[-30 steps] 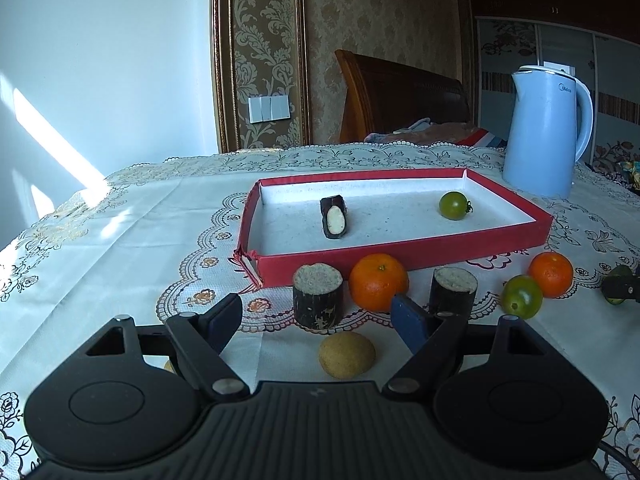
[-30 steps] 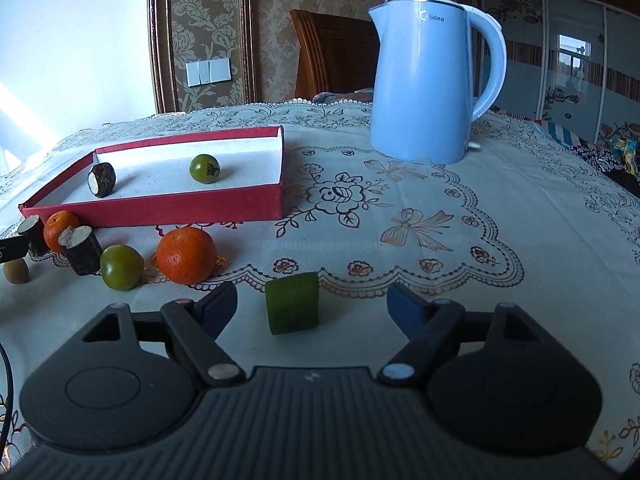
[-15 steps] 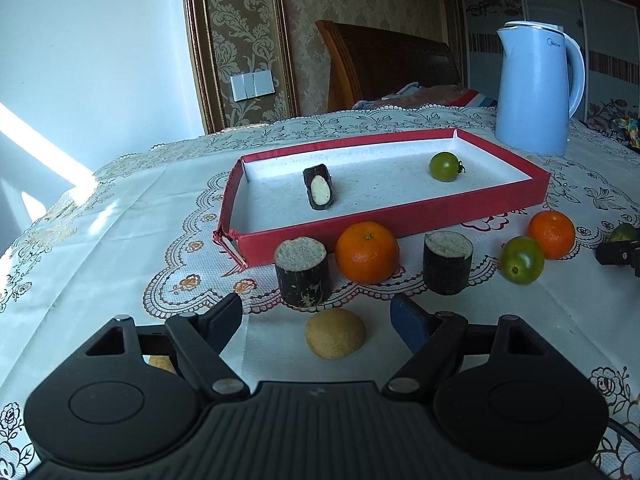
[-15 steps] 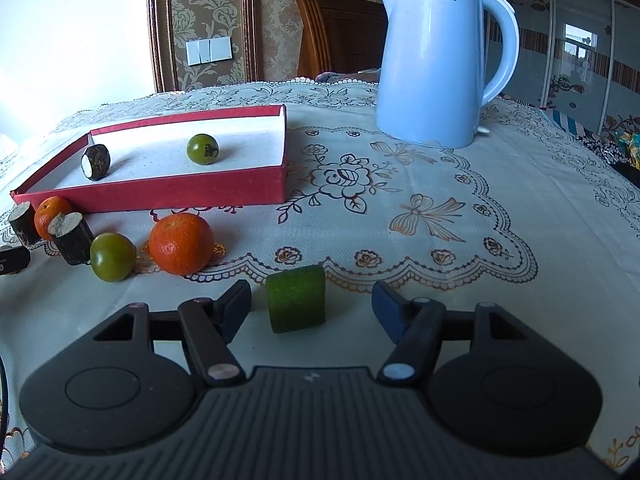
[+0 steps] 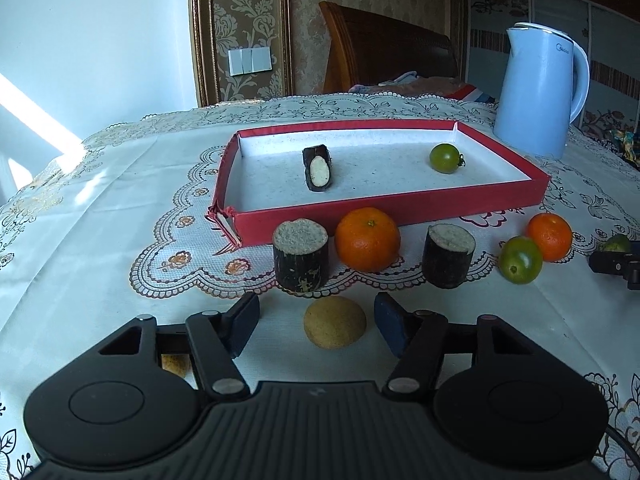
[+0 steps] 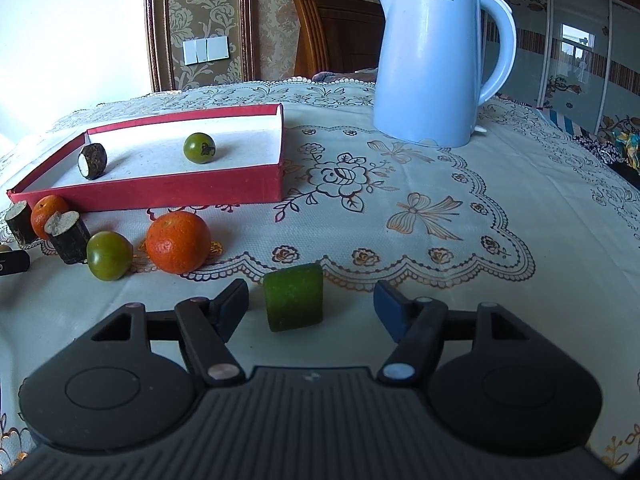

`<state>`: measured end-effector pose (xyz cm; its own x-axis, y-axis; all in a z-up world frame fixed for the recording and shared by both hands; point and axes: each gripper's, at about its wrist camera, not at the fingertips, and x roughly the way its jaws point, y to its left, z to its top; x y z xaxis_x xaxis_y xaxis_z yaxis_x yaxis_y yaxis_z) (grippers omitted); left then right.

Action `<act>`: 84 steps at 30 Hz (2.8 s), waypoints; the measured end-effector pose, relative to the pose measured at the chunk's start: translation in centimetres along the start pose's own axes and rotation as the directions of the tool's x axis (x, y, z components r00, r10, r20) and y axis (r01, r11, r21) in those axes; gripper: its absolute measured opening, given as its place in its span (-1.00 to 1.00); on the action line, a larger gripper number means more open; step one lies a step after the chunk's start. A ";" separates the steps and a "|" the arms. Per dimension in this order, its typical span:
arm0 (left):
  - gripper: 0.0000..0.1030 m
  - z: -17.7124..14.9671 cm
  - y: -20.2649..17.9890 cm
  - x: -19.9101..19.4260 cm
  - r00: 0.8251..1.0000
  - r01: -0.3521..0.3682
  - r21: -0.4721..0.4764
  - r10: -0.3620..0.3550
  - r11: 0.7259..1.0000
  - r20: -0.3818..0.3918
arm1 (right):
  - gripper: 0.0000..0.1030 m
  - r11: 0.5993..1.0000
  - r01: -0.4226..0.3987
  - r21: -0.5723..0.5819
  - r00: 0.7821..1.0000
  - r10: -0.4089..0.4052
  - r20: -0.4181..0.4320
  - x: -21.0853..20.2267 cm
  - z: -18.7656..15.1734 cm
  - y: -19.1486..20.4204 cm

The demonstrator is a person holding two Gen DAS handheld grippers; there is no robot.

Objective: Organize fruits
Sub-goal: 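Move the left tool to the brown kiwi while the right tool approaches the green lime chunk, then close the left tool on the kiwi while the right tool grasps the lime chunk, then carry the kiwi in the left tool into the tray while the right tool carries the lime chunk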

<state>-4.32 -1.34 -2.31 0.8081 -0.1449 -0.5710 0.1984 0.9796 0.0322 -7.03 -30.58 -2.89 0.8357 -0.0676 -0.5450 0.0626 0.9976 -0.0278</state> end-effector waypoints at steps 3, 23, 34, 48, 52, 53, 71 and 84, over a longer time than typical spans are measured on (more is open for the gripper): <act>0.03 0.0 -0.2 -0.1 1.000 0.013 0.012 -0.013 1.000 0.000 | 0.31 1.000 0.000 0.000 1.000 0.000 0.000 0.0 0.0 0.0; -0.36 -0.1 -0.1 -0.3 1.000 0.028 0.019 -0.028 0.999 0.004 | 0.32 1.000 0.014 0.005 1.000 -0.014 -0.002 0.0 0.0 0.0; -0.36 -0.1 -0.4 -0.4 1.000 0.017 0.036 -0.018 0.999 0.008 | -0.21 0.999 0.011 -0.037 1.000 -0.011 -0.001 0.3 0.6 1.1; -0.35 -0.3 -1.2 -0.4 1.000 -0.013 0.072 0.011 0.997 0.022 | -0.39 0.995 0.038 -0.094 0.999 -0.036 0.015 0.1 0.4 2.3; -0.40 -0.3 -1.1 -0.5 0.999 -0.020 0.073 0.018 0.997 0.036 | -0.39 0.995 0.040 -0.095 0.999 -0.039 0.017 0.1 0.4 2.4; -0.40 -0.3 -1.1 -0.5 0.999 -0.022 0.073 0.020 0.997 0.039 | -0.39 0.995 0.040 -0.095 0.999 -0.039 0.017 0.1 0.4 2.4; -0.40 -0.3 -0.4 -0.7 0.998 -0.021 0.028 0.019 0.999 0.052 | -0.42 0.999 0.020 -0.046 1.000 -0.019 0.018 0.0 0.3 1.6; -0.40 -0.4 -0.6 -1.0 0.997 -0.038 0.033 0.035 0.999 0.066 | -0.49 1.000 0.019 -0.024 0.999 -0.019 0.029 -0.3 0.1 1.3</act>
<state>-5.47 -1.69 -2.05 0.8494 -0.1192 -0.5141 0.1864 0.9791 0.0809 -7.15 -29.23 -2.66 0.8498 -0.0865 -0.5200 0.0658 0.9961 -0.0581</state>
